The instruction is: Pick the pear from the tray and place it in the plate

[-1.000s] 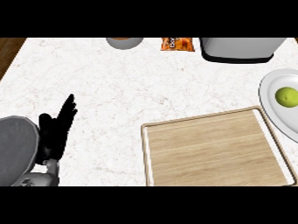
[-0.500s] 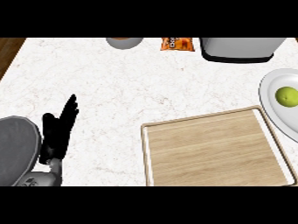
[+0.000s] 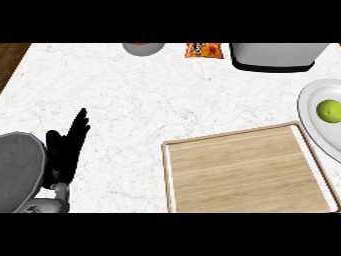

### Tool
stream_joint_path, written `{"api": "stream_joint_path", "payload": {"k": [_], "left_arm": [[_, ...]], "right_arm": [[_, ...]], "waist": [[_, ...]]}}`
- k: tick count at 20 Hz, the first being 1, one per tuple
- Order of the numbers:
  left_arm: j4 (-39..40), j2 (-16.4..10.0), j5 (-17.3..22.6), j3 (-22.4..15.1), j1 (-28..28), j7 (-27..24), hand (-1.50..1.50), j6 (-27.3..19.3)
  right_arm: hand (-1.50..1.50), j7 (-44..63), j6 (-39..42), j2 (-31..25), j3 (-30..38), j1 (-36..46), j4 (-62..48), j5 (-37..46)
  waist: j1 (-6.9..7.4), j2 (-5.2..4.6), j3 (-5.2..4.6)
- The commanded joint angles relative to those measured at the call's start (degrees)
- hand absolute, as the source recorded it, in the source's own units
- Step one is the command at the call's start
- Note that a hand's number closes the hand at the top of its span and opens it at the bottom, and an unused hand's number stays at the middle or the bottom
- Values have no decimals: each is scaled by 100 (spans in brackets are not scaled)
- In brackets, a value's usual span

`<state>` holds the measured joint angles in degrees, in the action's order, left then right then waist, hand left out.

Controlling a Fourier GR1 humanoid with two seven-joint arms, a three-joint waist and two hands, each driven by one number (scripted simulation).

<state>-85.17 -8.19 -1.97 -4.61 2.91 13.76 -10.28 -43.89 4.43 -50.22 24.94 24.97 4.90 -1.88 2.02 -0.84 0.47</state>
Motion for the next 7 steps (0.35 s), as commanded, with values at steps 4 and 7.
{"api": "stream_joint_path", "payload": {"k": [4,7], "left_arm": [[0,-157,144,243,199,149,0,114],[-44,-48,51,41,103,66,0,138]], "right_arm": [[-150,10,176,-278,117,-269,-15,-88],[-150,134,-257,-109,20,-140,28,26]], "waist": [[-35,-9,7],[30,-14,8]]}}
